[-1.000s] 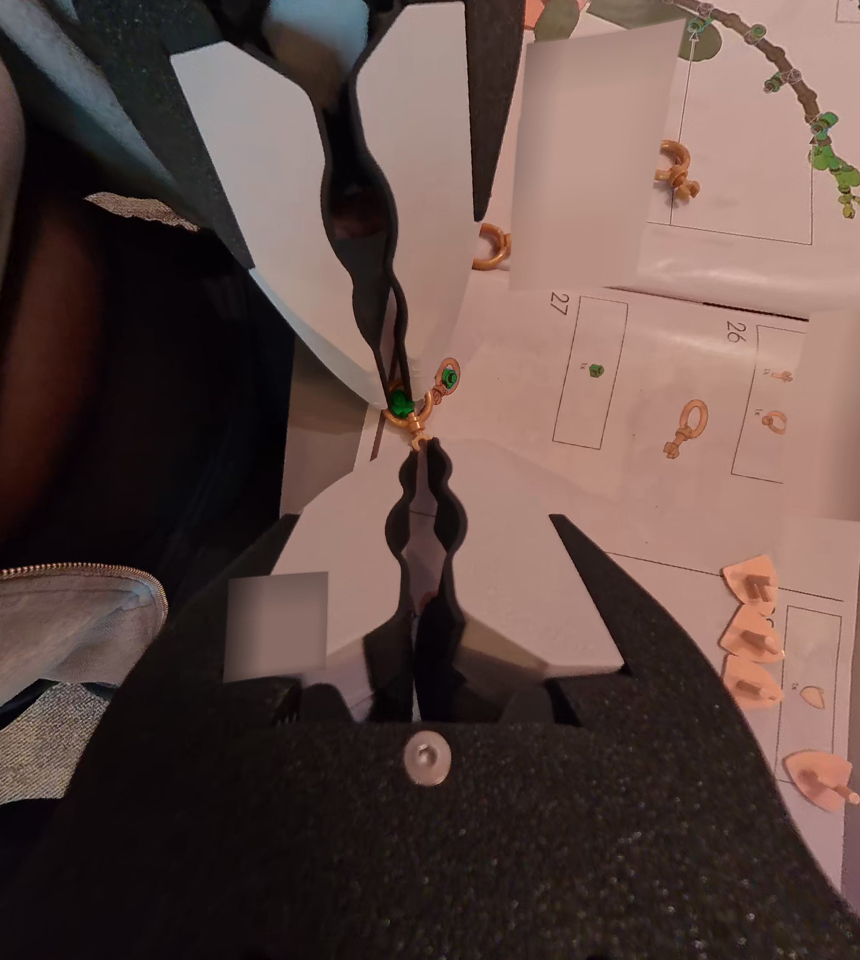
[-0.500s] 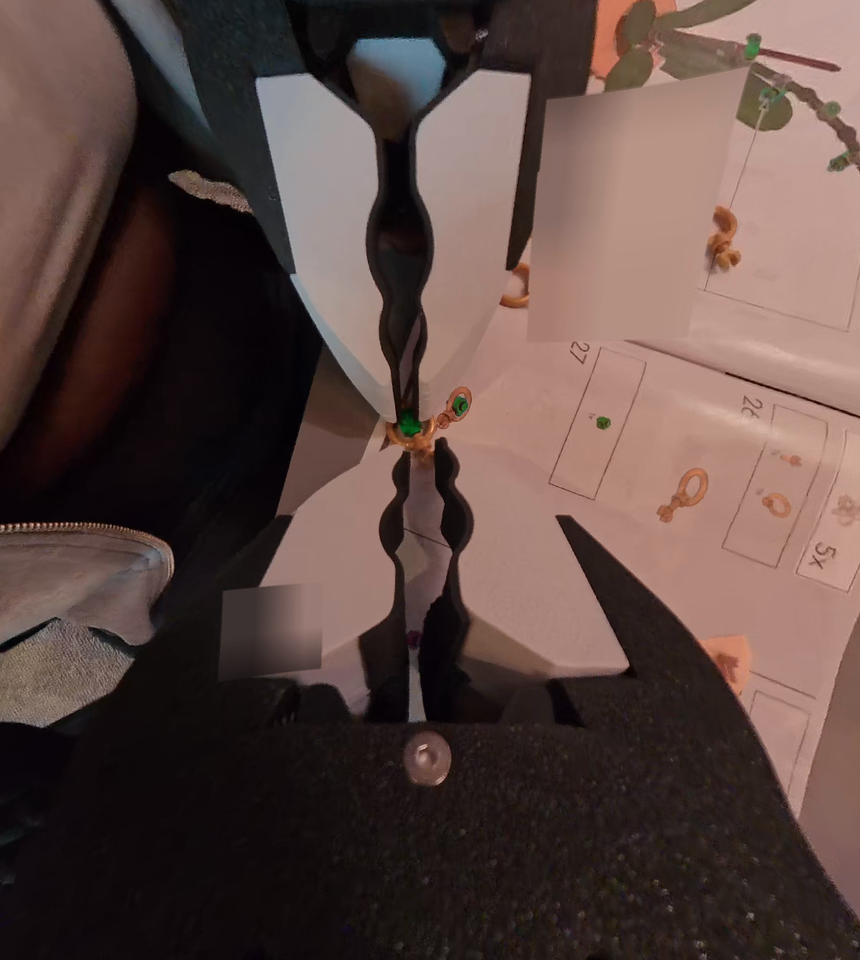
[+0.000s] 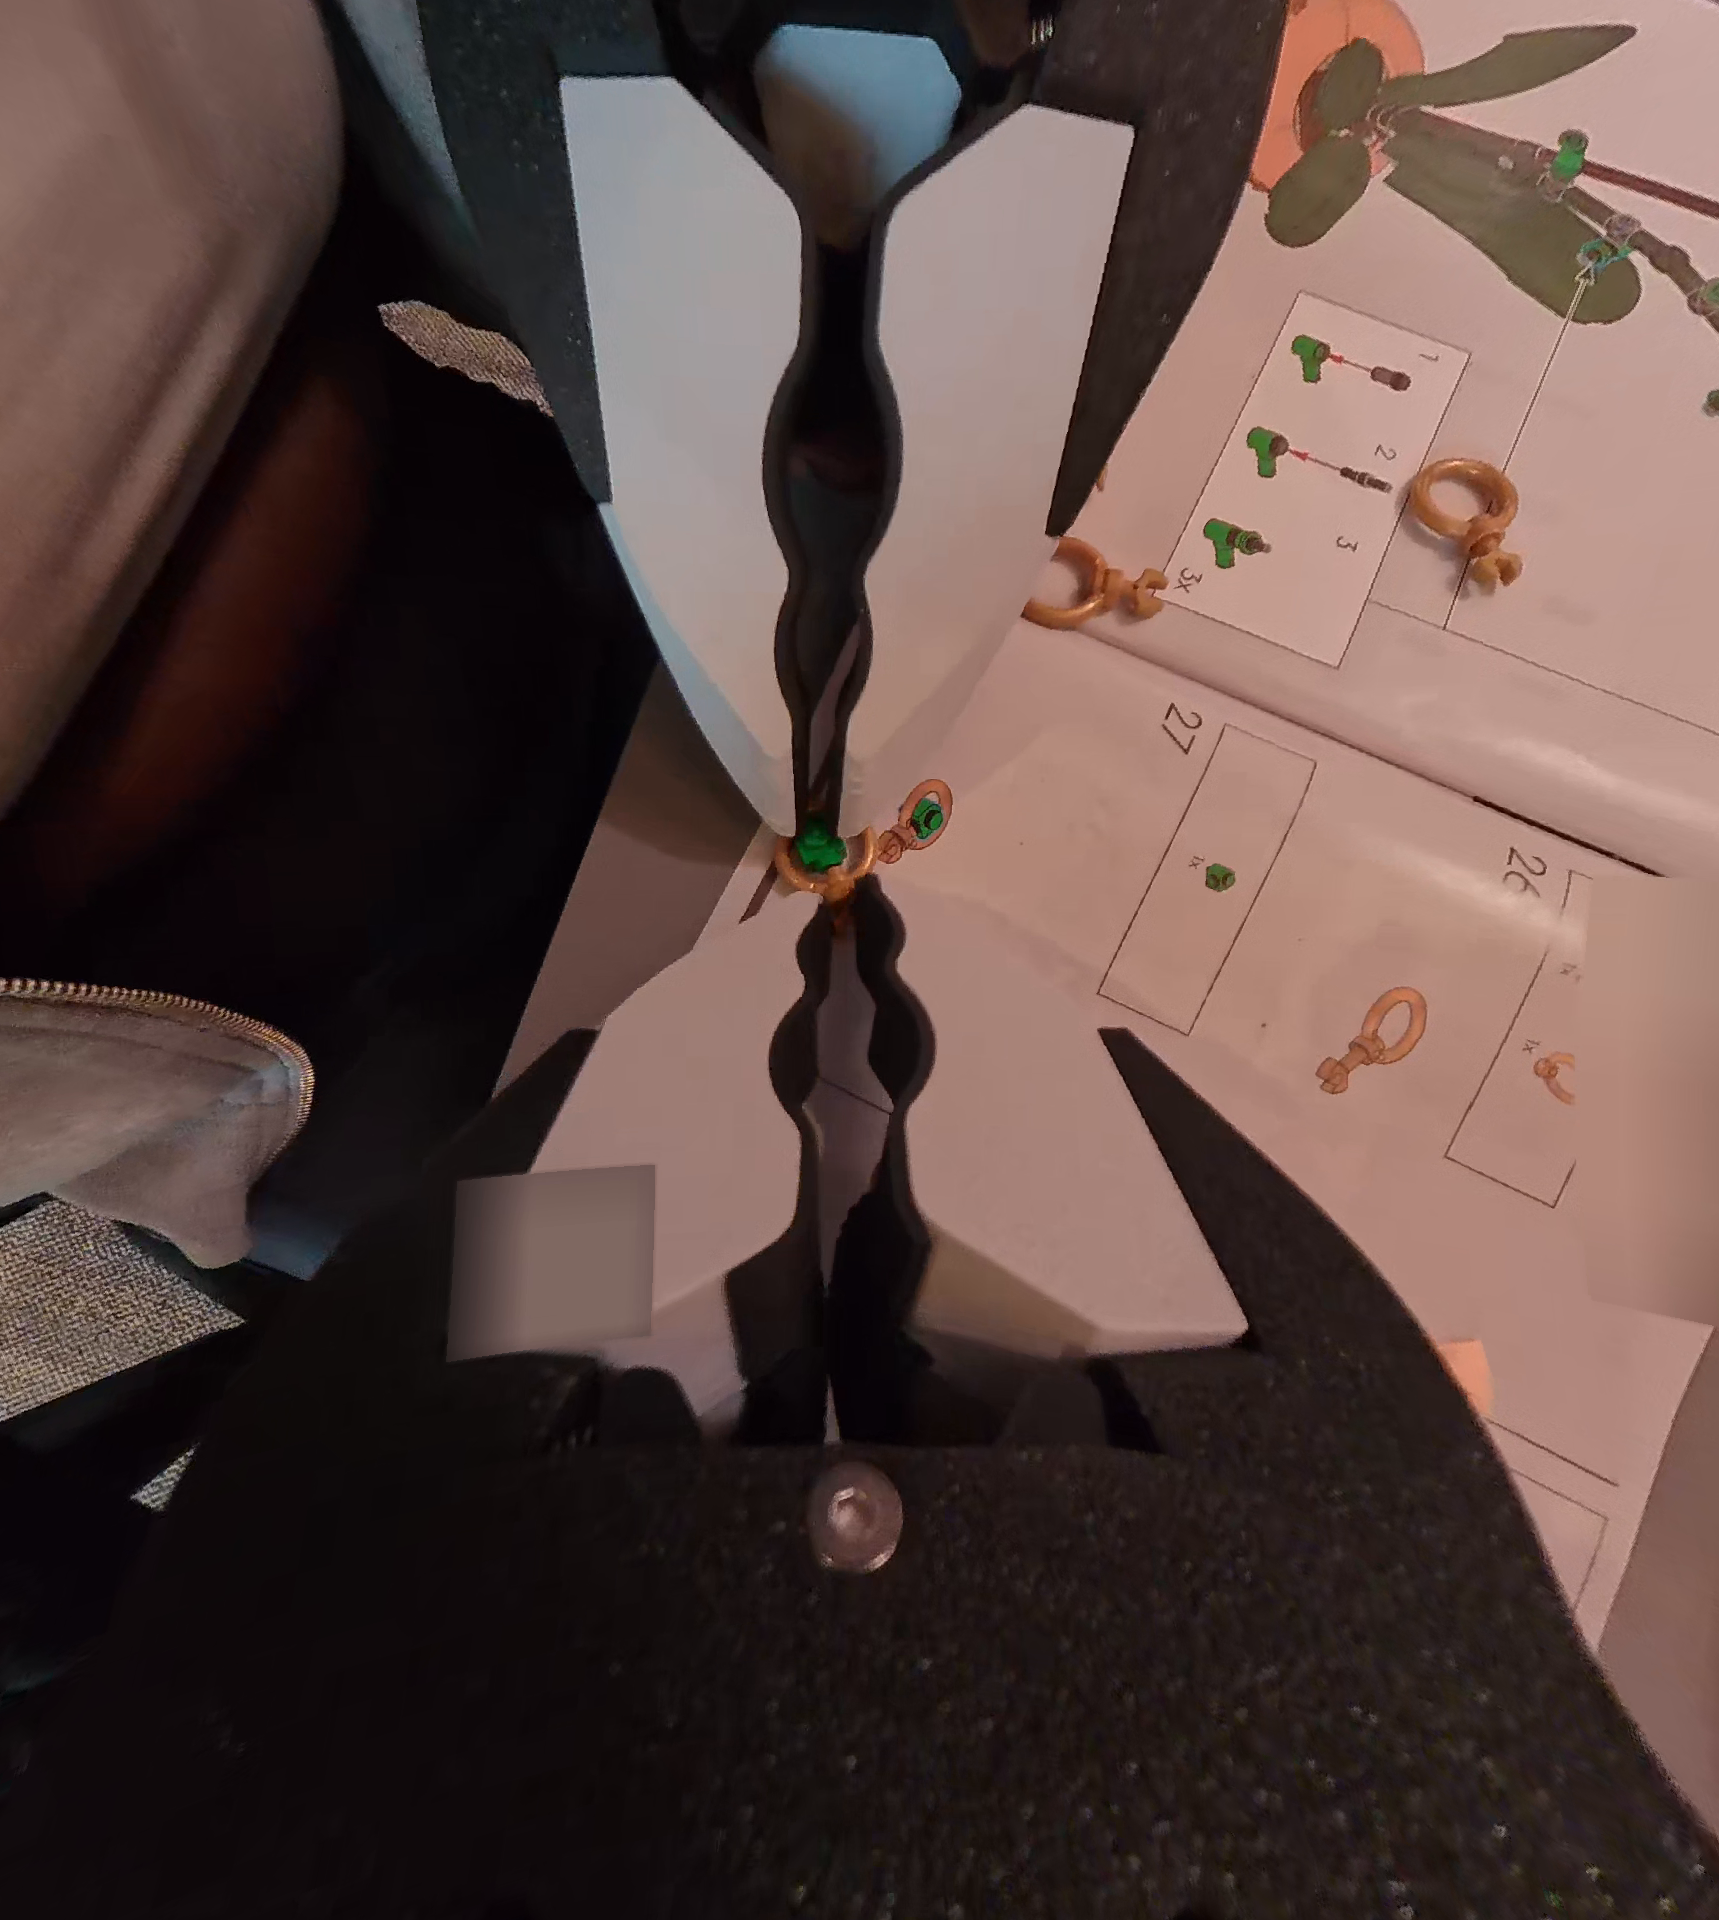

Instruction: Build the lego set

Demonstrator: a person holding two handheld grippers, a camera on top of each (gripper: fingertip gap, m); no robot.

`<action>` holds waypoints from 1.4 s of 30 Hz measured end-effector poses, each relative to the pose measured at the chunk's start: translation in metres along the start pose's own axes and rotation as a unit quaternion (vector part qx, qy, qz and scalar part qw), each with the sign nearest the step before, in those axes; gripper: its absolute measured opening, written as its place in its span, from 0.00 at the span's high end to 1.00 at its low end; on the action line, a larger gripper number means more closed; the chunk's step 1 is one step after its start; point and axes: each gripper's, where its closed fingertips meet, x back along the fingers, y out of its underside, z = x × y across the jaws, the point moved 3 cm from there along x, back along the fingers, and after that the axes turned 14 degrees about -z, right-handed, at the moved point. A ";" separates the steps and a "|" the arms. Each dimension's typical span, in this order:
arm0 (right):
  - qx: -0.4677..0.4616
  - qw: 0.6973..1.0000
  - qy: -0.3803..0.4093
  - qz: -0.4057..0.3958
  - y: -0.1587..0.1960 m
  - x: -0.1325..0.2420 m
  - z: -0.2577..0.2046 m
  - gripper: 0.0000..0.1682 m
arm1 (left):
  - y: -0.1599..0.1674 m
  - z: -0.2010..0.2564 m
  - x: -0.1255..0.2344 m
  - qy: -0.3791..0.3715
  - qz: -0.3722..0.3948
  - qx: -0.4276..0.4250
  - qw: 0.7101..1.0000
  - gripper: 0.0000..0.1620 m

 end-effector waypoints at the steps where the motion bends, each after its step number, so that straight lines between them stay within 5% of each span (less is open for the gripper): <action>1: 0.002 1.000 -0.001 0.003 0.000 0.000 0.000 0.98 | 0.000 -0.001 0.000 0.000 -0.001 0.000 1.000 0.98; 19: -0.017 0.996 -0.038 0.073 -0.008 0.005 -0.003 1.00 | -0.001 -0.001 0.000 -0.011 -0.017 0.006 1.000 1.00; 33: 0.051 0.999 -0.007 0.001 -0.001 0.002 0.008 0.92 | -0.001 -0.001 -0.001 -0.015 -0.026 0.006 1.000 1.00; 42: 0.065 0.998 -0.016 -0.017 0.001 0.000 0.005 0.96 | -0.001 -0.001 -0.001 -0.016 -0.023 0.010 1.000 1.00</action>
